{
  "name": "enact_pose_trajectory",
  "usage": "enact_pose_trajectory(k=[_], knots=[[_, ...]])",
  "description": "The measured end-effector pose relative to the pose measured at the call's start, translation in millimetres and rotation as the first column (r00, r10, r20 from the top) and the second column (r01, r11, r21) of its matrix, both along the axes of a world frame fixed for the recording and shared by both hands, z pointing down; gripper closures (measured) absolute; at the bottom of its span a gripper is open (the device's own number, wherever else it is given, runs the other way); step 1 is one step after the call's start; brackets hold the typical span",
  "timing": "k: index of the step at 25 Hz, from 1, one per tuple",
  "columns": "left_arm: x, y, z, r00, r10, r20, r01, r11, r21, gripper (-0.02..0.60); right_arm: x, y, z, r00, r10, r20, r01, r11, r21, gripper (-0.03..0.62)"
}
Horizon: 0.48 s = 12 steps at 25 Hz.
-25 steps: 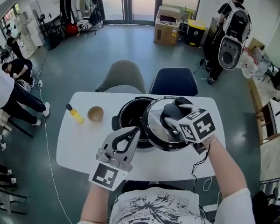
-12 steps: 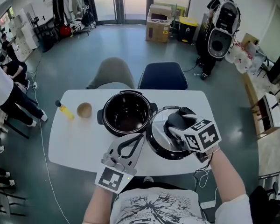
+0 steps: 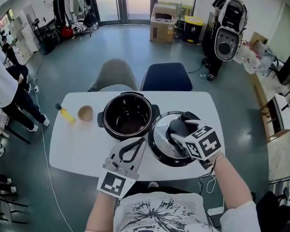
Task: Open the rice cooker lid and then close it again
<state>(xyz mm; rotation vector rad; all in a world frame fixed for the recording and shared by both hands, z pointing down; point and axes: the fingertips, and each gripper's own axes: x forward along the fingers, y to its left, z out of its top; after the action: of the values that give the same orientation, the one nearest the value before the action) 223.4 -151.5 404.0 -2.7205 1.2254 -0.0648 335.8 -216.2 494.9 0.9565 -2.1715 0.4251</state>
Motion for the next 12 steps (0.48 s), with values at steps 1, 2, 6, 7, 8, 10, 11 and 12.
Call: enact_pose_trajectory(k=[1,2,6,7,8,10,11,12], knots=[[-2.2,-1.8,-2.7,1.0,-0.002,-0.001,0.002,1.0,0.001,0.568,-2.2,-1.1,-2.1,1.0,0.0,-0.005,0.0,1.0,0.005,0.299],[-4.2,-4.3,-4.6,1.0,-0.003,0.001,0.003,1.0,0.003,0.568,-4.4,-2.6,-4.0,1.0,0.0,-0.012,0.0,1.0,0.012,0.299],[-9.6,-21.4,-16.8,1.0,-0.006,-0.001,0.006,1.0,0.029,0.568,-15.2,-14.7,-16.4,0.999,-0.008,-0.038,0.01,0.999,0.047,0.299],[-9.8,-24.7,-21.4,1.0,-0.002,-0.005,0.002,0.999,0.037,0.568,-17.8,-17.7,-20.1,0.999,-0.011,-0.043,0.014,0.998,0.055,0.299],[-9.9,-27.1,-25.8,1.0,0.003,-0.001,-0.003,0.999,0.047,0.568,-20.4,-20.5,-24.0,0.999,-0.014,-0.047,0.017,0.998,0.063,0.299],[-11.1,-30.6,-32.9,1.0,0.011,0.016,-0.012,0.998,0.064,0.568,-26.0,-26.2,-32.2,0.999,-0.021,-0.049,0.025,0.997,0.078,0.299],[-13.0,-32.2,-35.9,1.0,0.012,0.019,-0.013,0.998,0.068,0.568,-29.4,-29.0,-36.0,0.999,-0.024,-0.047,0.028,0.996,0.085,0.299],[-16.5,-34.2,-38.8,1.0,0.009,0.016,-0.011,0.998,0.069,0.568,-33.6,-32.2,-39.5,0.999,-0.027,-0.045,0.031,0.995,0.091,0.299]])
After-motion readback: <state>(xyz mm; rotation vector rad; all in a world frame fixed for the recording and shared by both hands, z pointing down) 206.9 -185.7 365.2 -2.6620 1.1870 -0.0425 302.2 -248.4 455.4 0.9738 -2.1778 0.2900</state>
